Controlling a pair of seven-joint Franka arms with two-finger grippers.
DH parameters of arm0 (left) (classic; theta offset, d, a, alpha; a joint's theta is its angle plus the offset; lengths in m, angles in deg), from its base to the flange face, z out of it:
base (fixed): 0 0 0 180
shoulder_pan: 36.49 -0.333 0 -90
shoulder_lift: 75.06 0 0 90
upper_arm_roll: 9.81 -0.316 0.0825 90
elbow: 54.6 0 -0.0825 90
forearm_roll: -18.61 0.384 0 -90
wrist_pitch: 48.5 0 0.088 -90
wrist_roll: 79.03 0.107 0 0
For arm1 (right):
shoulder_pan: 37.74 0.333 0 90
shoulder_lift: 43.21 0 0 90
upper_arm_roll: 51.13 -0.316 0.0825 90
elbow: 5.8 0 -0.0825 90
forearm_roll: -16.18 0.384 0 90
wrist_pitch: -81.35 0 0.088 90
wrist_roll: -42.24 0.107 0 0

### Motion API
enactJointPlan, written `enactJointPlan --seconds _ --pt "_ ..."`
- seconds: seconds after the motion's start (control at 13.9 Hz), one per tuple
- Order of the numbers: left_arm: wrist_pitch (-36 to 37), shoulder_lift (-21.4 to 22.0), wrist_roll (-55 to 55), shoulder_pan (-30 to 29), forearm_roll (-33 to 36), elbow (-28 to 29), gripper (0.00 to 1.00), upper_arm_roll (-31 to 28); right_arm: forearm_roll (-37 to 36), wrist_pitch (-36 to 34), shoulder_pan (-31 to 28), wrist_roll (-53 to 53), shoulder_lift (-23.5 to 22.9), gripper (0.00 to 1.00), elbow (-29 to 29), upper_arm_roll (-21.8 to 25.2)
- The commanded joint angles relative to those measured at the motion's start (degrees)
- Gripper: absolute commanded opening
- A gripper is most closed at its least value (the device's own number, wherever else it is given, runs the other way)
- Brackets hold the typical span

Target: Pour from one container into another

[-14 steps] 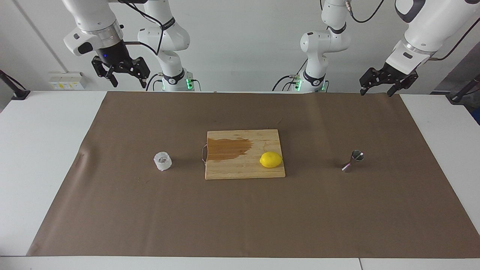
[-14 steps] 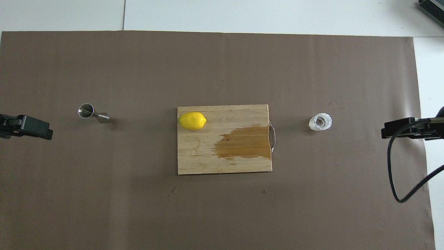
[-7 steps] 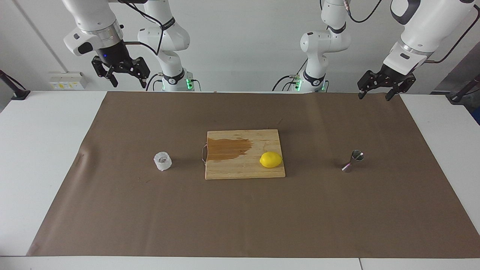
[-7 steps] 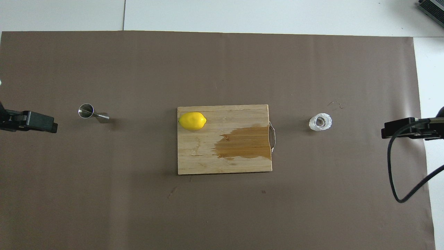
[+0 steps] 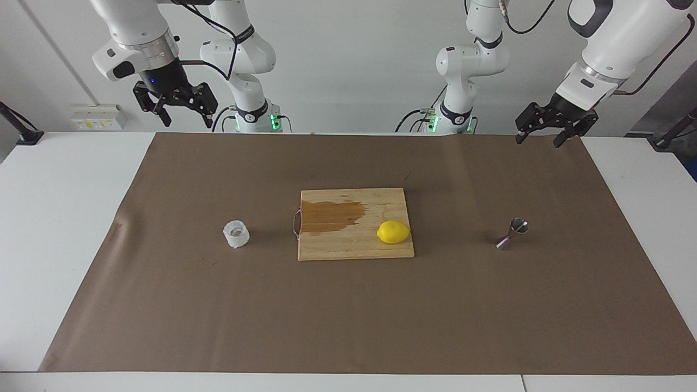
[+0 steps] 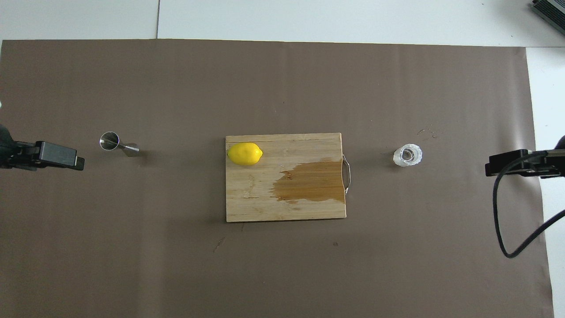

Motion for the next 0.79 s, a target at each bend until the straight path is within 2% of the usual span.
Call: enactJointPlan --seconds 0.0,0.29,0.5,0.72 --pt "3.5 -0.8 -0.8 -4.3 -8.5 0.8 1.00 0.0 0.2 0.6 -0.8 -1.5 1.3 1.00 1.5 -0.4" --pt "10.3 -7.5 -6.5 -6.3 -13.0 0.6 1.00 -0.1 0.2 0.6 -0.8 -1.6 1.3 1.00 1.5 -0.4" --pt "13.3 -13.2 -18.5 -8.0 -19.3 -0.1 1.00 0.0 0.2 0.6 -0.8 -1.5 1.3 1.00 1.5 -0.4" --pt "14.8 -16.9 -34.2 -9.8 -26.4 -0.4 1.00 0.0 0.2 0.6 -0.8 -1.5 1.3 1.00 1.5 -0.4"
